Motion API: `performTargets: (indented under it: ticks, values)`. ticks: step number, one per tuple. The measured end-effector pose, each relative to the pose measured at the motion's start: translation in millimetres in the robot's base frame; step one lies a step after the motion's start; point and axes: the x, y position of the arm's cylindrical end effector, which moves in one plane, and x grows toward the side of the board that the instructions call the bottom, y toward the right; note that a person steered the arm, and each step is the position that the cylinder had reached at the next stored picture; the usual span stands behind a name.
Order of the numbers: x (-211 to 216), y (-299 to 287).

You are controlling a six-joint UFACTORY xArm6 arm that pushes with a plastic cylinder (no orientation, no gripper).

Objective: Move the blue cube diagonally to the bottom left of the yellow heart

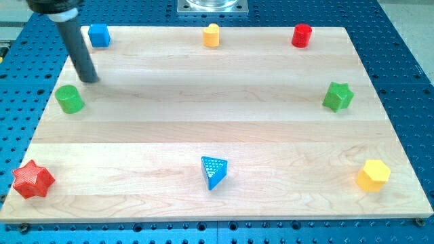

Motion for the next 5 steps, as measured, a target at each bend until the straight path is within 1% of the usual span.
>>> performTargets:
  ticks: [1, 2, 3, 4, 5]
  values:
    - [-27.8, -37.7]
    - [-64.9, -46.3]
    - [-101.6, -22.5]
    - [-110.2, 23.5]
    - [-130.7, 33.0]
